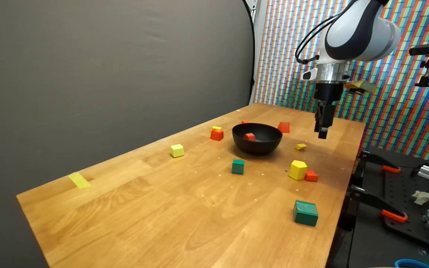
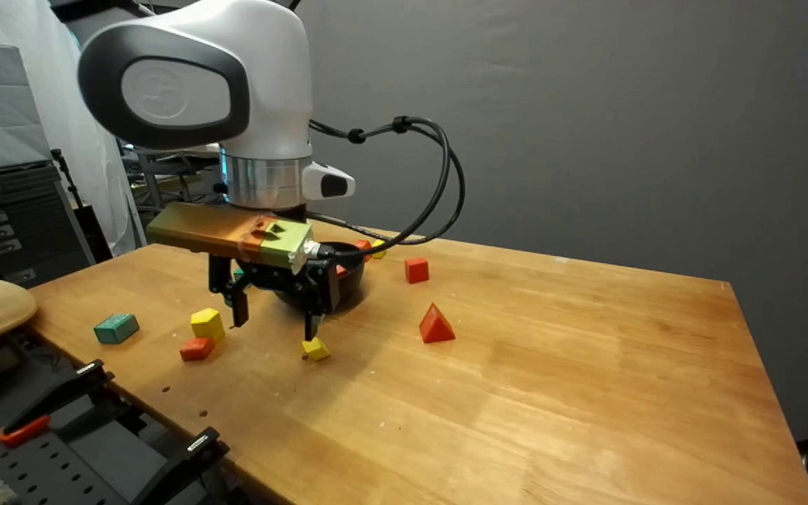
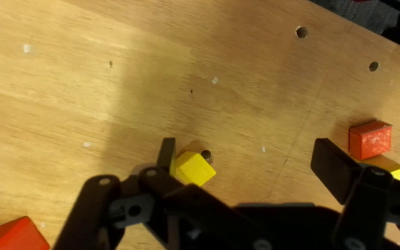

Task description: Put all the blocks on the table in the black bowl

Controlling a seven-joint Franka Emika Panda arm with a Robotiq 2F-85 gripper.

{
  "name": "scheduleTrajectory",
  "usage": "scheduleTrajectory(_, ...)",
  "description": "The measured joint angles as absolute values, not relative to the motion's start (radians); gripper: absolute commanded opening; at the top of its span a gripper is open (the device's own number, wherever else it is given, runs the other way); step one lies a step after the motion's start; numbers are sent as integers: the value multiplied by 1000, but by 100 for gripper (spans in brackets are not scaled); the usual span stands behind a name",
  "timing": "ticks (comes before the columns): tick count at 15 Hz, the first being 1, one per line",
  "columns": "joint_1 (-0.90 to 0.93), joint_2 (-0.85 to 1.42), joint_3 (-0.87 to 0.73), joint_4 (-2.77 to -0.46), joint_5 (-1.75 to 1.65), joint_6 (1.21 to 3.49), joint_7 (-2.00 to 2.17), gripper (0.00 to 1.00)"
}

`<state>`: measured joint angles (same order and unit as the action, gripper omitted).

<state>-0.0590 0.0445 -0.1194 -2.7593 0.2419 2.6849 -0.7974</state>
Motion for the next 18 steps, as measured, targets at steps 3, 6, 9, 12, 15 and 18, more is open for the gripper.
scheduleTrajectory(3,-62,138,-70,-2745,280,2786,-793,100)
scheduleTrajectory(6,-82,235,-23,-2707,283,2895,-751,97)
scheduleTrajectory(9,-109,327,-5,-2648,240,2976,-669,71)
scheduleTrajectory(12,-131,384,-9,-2600,151,3010,-557,48)
scheduleTrajectory(15,-132,385,-31,-2591,63,3012,-451,25)
scheduleTrajectory(18,-132,366,-60,-2597,1,3012,-385,5)
